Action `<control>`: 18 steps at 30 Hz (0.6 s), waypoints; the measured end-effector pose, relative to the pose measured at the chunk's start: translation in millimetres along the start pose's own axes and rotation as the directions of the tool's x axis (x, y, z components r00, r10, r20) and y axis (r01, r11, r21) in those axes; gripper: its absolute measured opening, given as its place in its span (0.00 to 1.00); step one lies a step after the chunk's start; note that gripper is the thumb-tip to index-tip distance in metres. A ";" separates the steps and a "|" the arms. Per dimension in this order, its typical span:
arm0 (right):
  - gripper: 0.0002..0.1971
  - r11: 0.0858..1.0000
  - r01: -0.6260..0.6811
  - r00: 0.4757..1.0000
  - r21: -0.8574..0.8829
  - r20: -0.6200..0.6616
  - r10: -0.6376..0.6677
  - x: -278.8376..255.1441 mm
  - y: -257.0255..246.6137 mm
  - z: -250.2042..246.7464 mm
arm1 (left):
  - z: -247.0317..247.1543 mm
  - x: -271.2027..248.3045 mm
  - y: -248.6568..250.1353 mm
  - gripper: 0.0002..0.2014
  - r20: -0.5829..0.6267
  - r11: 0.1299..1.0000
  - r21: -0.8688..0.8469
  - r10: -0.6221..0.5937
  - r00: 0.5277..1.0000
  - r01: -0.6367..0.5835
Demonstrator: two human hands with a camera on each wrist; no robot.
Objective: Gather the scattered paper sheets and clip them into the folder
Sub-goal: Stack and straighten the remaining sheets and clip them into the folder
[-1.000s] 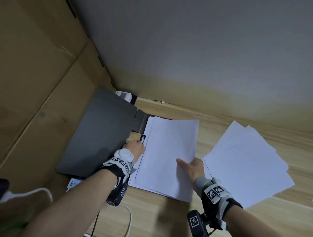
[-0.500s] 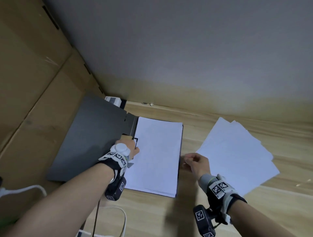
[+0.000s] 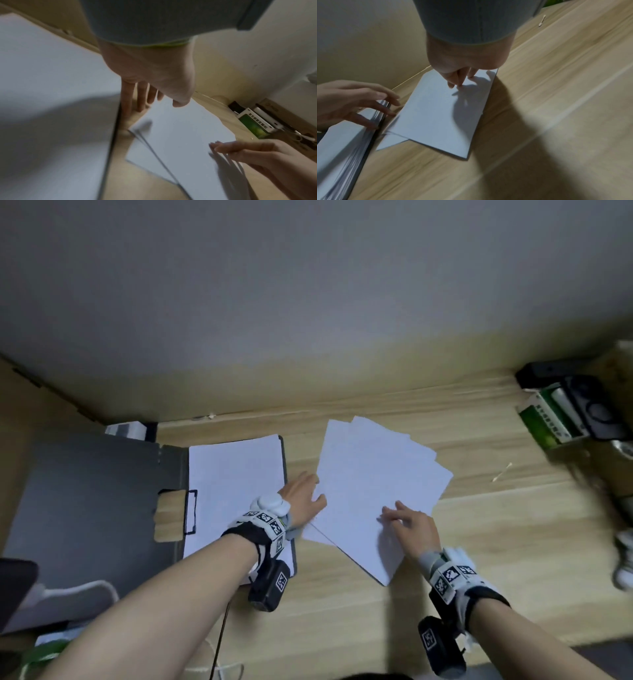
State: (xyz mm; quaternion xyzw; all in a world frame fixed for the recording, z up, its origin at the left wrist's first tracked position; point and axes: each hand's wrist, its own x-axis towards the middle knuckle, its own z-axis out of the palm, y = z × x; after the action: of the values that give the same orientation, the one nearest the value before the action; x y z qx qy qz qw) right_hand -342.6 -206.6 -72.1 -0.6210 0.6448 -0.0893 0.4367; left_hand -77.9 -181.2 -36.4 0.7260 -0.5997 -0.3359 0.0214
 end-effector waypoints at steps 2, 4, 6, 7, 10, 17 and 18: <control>0.17 0.999 -0.012 1.000 0.033 0.010 0.011 -7.1 4.1 1.5 | 13.8 4.6 5.7 0.24 -0.024 0.990 -0.049 -0.136 0.990 0.135; 0.20 0.995 -0.013 1.000 0.101 0.000 0.013 -14.8 11.7 -4.3 | 24.6 5.7 16.2 0.26 -0.028 0.958 -0.113 -0.268 0.963 0.263; 0.18 0.988 0.014 0.999 0.154 -0.053 -0.005 -17.3 18.9 -9.1 | 32.1 3.5 21.7 0.27 -0.002 0.930 -0.144 -0.342 0.940 0.338; 0.16 0.985 0.040 0.994 0.166 -0.106 -0.023 -16.0 23.0 -12.7 | 35.1 2.4 23.7 0.28 -0.007 0.924 -0.141 -0.359 0.933 0.355; 0.13 0.980 0.056 0.962 0.193 -0.274 -0.001 -12.2 32.6 -27.4 | 43.4 -2.9 30.3 0.28 -0.068 0.921 -0.123 -0.381 0.922 0.371; 0.24 0.972 -0.100 0.939 0.213 -0.304 0.163 10.6 35.5 -41.3 | 45.1 5.4 50.4 0.28 0.068 0.810 -0.282 -0.518 0.853 0.514; 0.23 0.960 -0.076 0.956 0.269 -0.255 0.148 14.0 30.8 -39.6 | 44.5 7.4 53.8 0.24 0.094 0.791 -0.319 -0.522 0.848 0.523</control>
State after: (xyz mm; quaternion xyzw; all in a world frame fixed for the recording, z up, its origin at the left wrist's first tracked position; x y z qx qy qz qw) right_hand -389.5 -229.3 -74.8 -0.5032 0.7161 -0.2313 0.4248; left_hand -146.5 -186.2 -50.9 0.8487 -0.3102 -0.4254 0.0498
